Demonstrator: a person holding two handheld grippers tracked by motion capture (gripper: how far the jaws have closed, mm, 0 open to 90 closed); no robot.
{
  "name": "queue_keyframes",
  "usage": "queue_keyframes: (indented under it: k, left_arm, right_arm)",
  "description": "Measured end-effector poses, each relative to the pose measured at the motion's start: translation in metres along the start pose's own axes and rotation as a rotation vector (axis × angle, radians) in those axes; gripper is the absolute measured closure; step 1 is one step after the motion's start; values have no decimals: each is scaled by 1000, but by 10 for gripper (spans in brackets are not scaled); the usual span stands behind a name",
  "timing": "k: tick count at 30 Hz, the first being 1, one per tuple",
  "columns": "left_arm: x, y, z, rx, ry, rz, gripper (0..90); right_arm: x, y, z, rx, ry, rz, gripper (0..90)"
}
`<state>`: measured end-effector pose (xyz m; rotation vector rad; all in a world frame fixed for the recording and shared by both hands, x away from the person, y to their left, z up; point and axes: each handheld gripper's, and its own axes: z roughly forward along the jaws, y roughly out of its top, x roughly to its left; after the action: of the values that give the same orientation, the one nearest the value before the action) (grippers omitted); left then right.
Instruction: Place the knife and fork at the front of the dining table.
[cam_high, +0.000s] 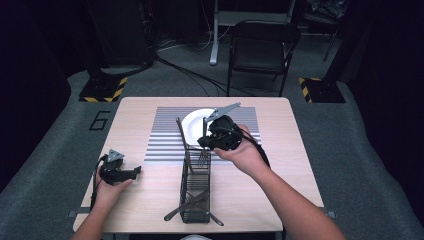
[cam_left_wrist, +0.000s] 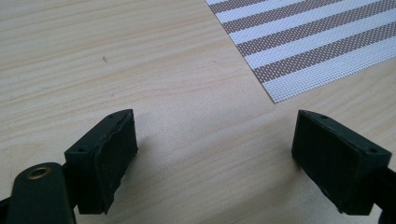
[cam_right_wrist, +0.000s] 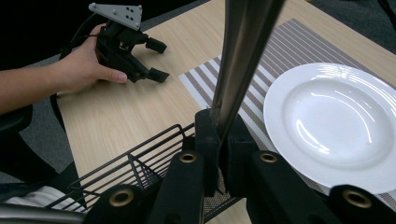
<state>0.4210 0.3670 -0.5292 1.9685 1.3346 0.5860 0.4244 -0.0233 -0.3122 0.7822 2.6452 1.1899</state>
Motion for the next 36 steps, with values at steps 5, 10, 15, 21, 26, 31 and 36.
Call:
queue_keyframes:
  k: [5,10,15,21,26,31,36]
  left_arm:
    - [0,0,0,0,1,-1,140]
    - [0,0,0,0,0,0,140]
    - [0,0,0,0,0,-1,140]
    - [0,0,0,0,0,-1,140]
    - [0,0,0,1,0,1,140]
    - [0,0,0,0,1,-1,140]
    - [0,0,0,0,1,-1,140]
  right_arm:
    - [-7,2,-9,-9,-14,12,869]
    - [-14,1,-17,-29,-21,45,869]
    - [-22,-2,-25,-31,-36,66,869]
    - [-34,-7,-33,-30,-73,86,869]
    - [-43,-12,-40,-34,-100,104,869]
    - [-51,-17,-44,-31,-125,118,869]
    - [-58,-23,-45,-26,-147,129,869]
